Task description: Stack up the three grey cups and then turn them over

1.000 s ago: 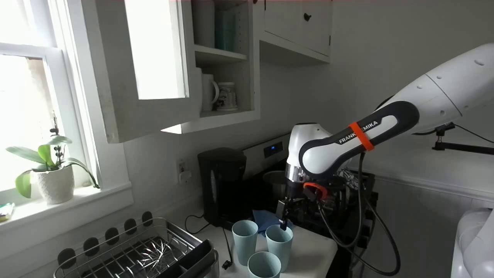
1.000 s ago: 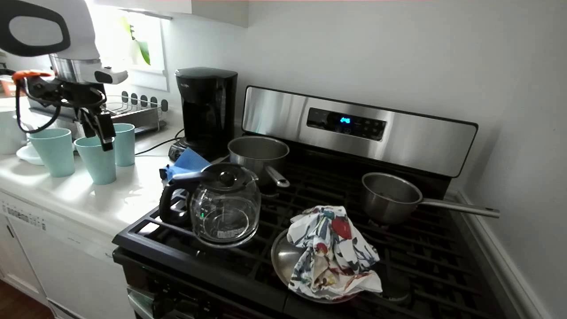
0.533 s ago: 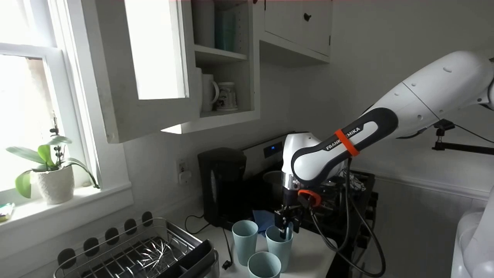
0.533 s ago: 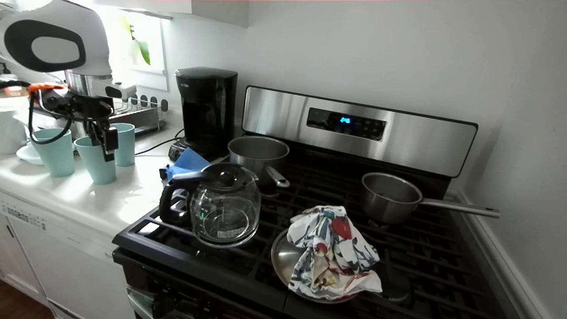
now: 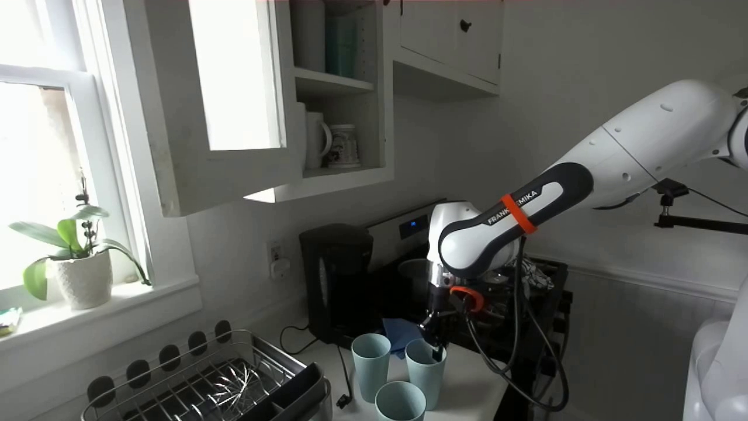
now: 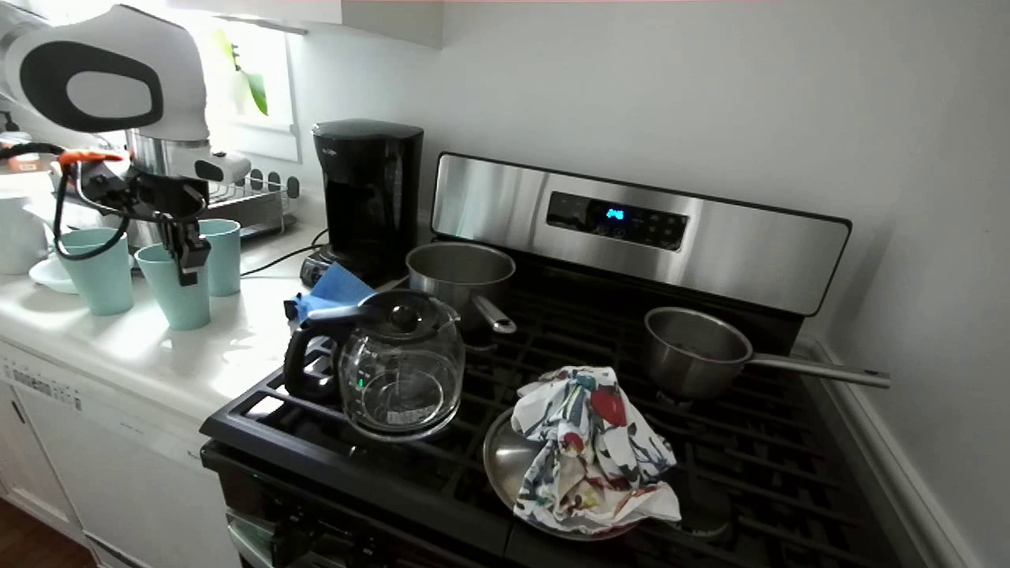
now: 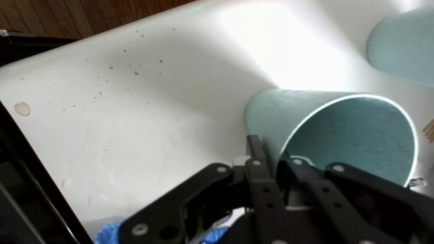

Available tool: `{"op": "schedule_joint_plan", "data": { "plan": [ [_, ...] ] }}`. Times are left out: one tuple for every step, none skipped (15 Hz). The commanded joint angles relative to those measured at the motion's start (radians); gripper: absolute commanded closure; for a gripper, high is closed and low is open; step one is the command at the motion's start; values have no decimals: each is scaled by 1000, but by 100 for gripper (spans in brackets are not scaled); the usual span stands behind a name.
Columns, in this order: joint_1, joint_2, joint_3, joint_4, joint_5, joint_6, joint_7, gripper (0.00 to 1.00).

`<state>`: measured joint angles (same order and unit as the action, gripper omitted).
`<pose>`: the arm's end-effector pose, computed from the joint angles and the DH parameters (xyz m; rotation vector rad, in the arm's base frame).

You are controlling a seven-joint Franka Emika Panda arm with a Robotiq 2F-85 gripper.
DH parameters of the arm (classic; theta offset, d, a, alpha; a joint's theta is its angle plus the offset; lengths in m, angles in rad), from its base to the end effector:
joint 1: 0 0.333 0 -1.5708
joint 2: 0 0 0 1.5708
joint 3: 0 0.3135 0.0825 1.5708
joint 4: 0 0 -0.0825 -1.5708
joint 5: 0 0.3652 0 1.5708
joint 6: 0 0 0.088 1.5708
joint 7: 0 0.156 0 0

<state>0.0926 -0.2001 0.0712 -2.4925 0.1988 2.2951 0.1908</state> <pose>0.4288 0.0818 0.3221 -2.9985 0.2406 0.0310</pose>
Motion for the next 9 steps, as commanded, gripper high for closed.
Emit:
{"op": "schedule_joint_plan", "data": {
  "plan": [
    [-9, -4, -18, 38, 43, -56, -29, 100],
    [-11, -7, -22, 45, 44, -66, -26, 100],
    [-11, -17, -26, 51, 50, -82, -32, 99],
    [-12, -30, -30, 60, 54, -107, -35, 99],
    [-15, -55, -30, 62, 48, -120, -29, 99],
    [-15, -77, -31, 67, 45, -142, -32, 99],
    [-15, -106, -30, 70, 37, -154, -30, 99],
    [-15, -134, -25, 75, 28, -172, -22, 99],
    [-12, -163, -20, 80, 23, -188, -20, 99]
  ]
}}
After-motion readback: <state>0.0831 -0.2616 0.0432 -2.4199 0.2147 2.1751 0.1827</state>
